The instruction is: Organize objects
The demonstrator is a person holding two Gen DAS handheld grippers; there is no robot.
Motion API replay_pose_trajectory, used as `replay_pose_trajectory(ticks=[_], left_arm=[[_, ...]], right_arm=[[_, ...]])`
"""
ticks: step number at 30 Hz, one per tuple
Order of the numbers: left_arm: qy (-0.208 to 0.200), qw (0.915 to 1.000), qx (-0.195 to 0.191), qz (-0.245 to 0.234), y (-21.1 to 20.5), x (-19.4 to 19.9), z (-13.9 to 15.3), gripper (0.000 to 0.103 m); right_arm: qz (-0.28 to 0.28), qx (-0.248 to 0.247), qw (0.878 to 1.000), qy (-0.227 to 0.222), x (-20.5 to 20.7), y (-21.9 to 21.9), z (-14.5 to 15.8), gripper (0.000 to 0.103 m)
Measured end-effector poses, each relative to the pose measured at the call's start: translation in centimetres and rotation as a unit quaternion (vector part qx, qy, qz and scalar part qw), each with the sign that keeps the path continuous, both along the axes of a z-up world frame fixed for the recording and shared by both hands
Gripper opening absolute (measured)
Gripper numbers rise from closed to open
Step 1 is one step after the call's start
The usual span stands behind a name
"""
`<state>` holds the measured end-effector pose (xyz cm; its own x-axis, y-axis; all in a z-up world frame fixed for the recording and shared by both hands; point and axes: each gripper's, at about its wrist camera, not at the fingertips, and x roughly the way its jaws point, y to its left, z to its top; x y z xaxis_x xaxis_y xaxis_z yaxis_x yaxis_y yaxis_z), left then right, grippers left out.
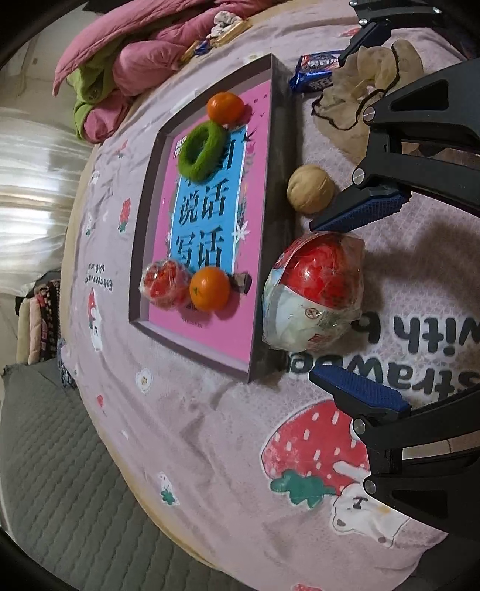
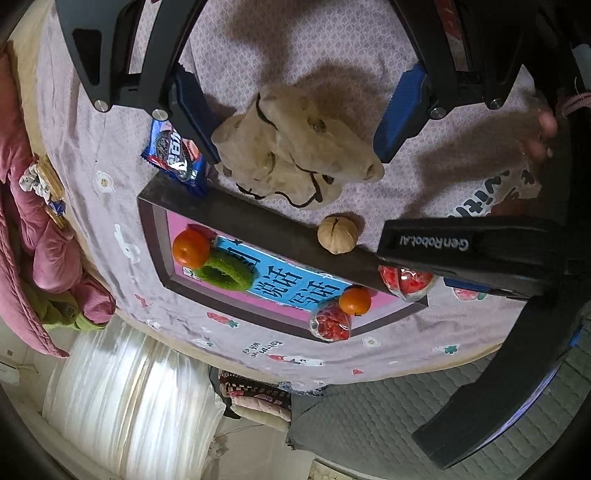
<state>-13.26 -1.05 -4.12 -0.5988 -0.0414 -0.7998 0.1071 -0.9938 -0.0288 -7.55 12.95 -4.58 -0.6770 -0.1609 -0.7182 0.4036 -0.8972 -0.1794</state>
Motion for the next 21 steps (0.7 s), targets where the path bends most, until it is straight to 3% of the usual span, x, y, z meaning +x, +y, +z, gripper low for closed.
replay_pose_trajectory(ticks=[9,16,21], left_arm=[[-0.003,0.9998,0.003,0.021,-2.1,0.5,0.0,0.073],[-0.011,0.9989,0.028,0.036,-3.7,-0.1,-0.2,0.073],[-0.014,0.9983,0.040,0.040,-4.0,-0.6,-0.5,0.073]], right_arm=[[0.014,0.019,1.000,-0.004,-0.5,-1.4,-0.8,0.067],[0.021,0.033,0.999,-0.022,-0.9,-2.1,-1.8,0.044],[0.014,0.012,0.999,-0.039,-1.4,-1.5,-2.1,0.030]])
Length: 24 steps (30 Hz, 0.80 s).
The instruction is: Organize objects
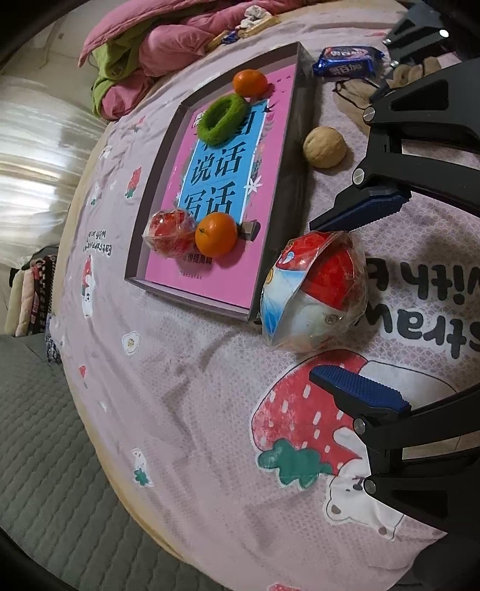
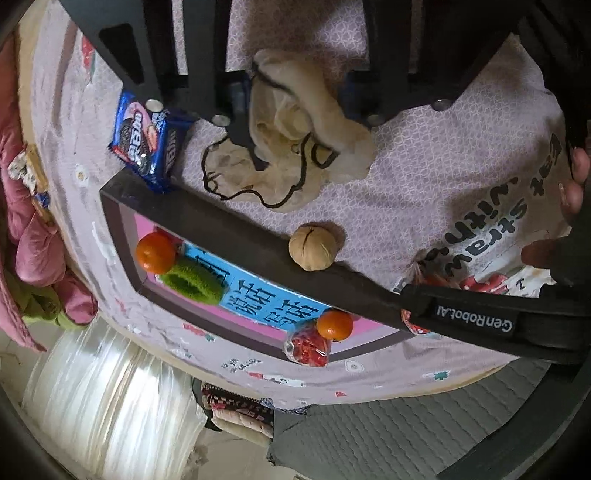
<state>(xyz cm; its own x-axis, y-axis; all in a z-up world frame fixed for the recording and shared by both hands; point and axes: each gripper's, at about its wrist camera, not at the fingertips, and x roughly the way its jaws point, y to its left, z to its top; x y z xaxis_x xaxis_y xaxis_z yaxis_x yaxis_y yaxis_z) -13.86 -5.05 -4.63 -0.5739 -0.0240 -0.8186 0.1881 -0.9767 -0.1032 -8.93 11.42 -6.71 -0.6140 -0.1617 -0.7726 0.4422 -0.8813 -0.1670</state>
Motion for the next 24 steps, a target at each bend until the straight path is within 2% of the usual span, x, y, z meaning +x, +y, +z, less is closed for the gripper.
replay_pose_trajectory(ticks=[2,9,24], left_arm=[[-0.006,0.9999,0.009,0.000,0.0,-0.3,-0.3,0.073],[-0.015,0.9997,0.015,-0.010,0.5,-1.4,-1.0,0.073],[-0.007,0.9994,0.003,-0.033,0.8,-2.2,-1.4,0.071]], right_arm=[[-0.002,-0.012,1.000,0.000,0.1,0.4,0.1,0.027],[-0.007,-0.036,0.999,0.000,0.6,0.9,0.3,0.026],[-0.013,-0.060,0.998,0.001,0.7,1.3,0.6,0.026]])
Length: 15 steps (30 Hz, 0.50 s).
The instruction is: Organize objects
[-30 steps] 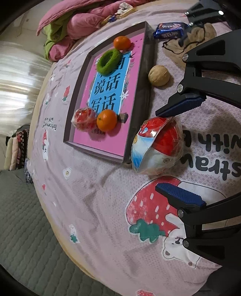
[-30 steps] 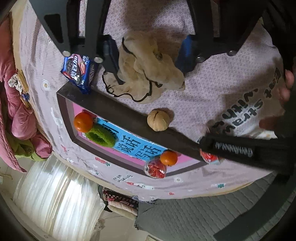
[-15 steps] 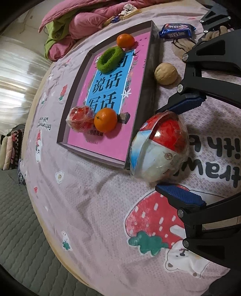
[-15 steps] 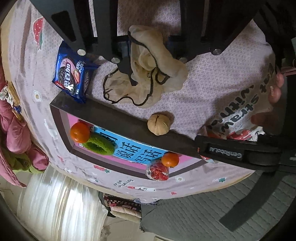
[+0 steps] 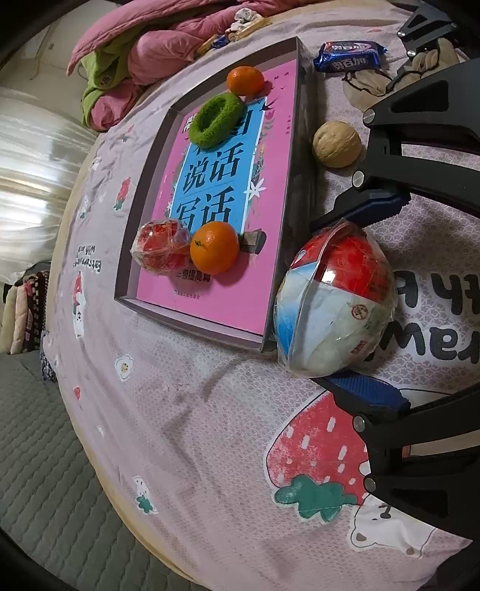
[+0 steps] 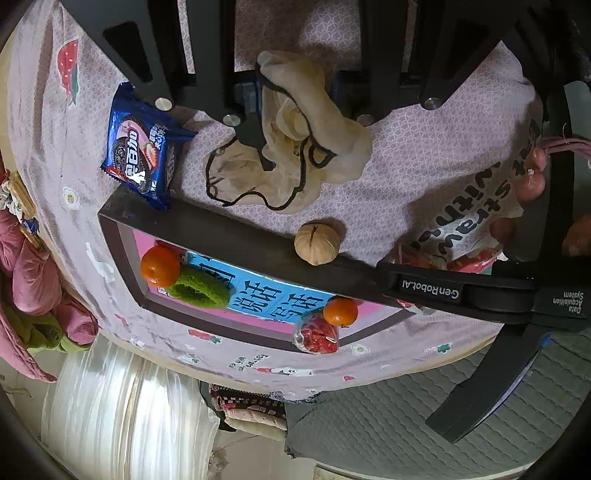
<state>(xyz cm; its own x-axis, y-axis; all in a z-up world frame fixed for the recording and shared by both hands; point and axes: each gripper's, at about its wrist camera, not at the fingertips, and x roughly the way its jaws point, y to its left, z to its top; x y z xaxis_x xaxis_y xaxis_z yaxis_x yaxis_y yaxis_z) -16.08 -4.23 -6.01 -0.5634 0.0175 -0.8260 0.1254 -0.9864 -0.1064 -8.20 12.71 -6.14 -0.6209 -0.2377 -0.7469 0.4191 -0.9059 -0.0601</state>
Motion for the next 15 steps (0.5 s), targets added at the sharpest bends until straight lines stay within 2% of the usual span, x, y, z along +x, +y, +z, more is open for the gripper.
replay_pose_trajectory(ticks=[6,15], left_arm=[[0.003,0.9999,0.011,-0.004,-0.2,0.3,0.3,0.071],[0.019,0.9996,-0.001,-0.019,0.5,1.8,1.0,0.071]], right_arm=[[0.001,-0.015,1.000,0.003,0.2,0.2,0.4,0.024],[-0.004,-0.043,0.999,0.002,0.3,0.8,1.0,0.024]])
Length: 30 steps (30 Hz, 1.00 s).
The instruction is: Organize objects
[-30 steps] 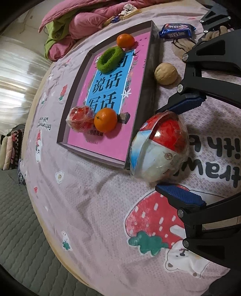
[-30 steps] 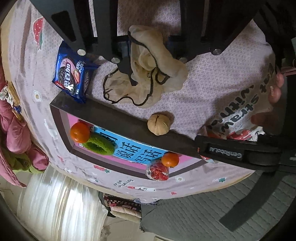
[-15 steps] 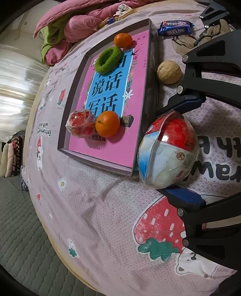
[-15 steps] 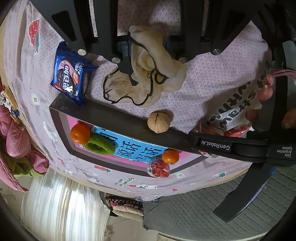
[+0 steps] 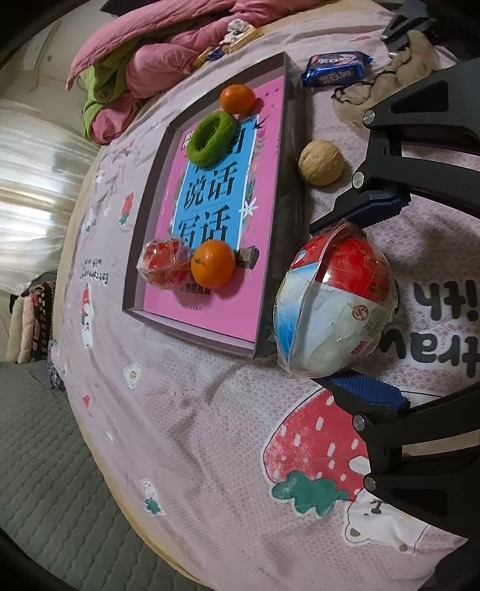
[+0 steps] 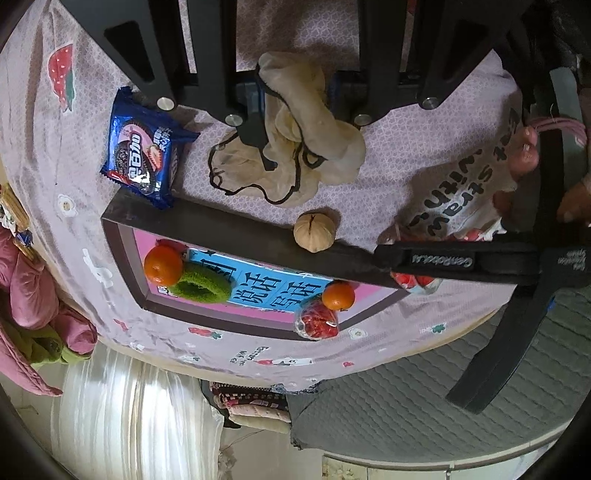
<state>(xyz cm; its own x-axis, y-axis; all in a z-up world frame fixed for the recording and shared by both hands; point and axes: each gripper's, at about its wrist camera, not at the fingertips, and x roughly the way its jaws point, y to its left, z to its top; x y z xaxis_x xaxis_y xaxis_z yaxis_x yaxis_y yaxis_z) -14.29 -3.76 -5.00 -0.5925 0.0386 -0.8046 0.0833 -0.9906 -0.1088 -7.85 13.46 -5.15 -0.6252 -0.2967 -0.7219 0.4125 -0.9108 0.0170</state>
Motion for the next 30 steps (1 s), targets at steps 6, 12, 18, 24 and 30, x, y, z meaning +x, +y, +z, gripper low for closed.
replay_pose_trajectory(ticks=[6,12,18,24,30], left_arm=[[0.013,0.9998,-0.010,-0.010,0.4,1.2,0.4,0.071],[0.035,0.9987,-0.033,-0.019,1.1,2.6,1.3,0.071],[0.059,0.9968,-0.046,-0.029,1.6,4.1,2.8,0.071],[0.075,0.9950,-0.052,-0.040,1.7,5.4,4.5,0.071],[0.089,0.9939,-0.050,-0.041,1.5,6.0,6.8,0.071]], right_arm=[[-0.007,0.004,1.000,0.011,0.3,0.0,0.3,0.024],[-0.010,-0.026,0.999,0.017,0.7,0.6,1.1,0.024],[-0.017,-0.034,0.999,0.031,1.0,1.0,2.3,0.024],[-0.022,-0.026,0.998,0.058,1.7,1.4,5.1,0.024],[-0.025,-0.014,0.996,0.080,2.0,1.2,7.9,0.024]])
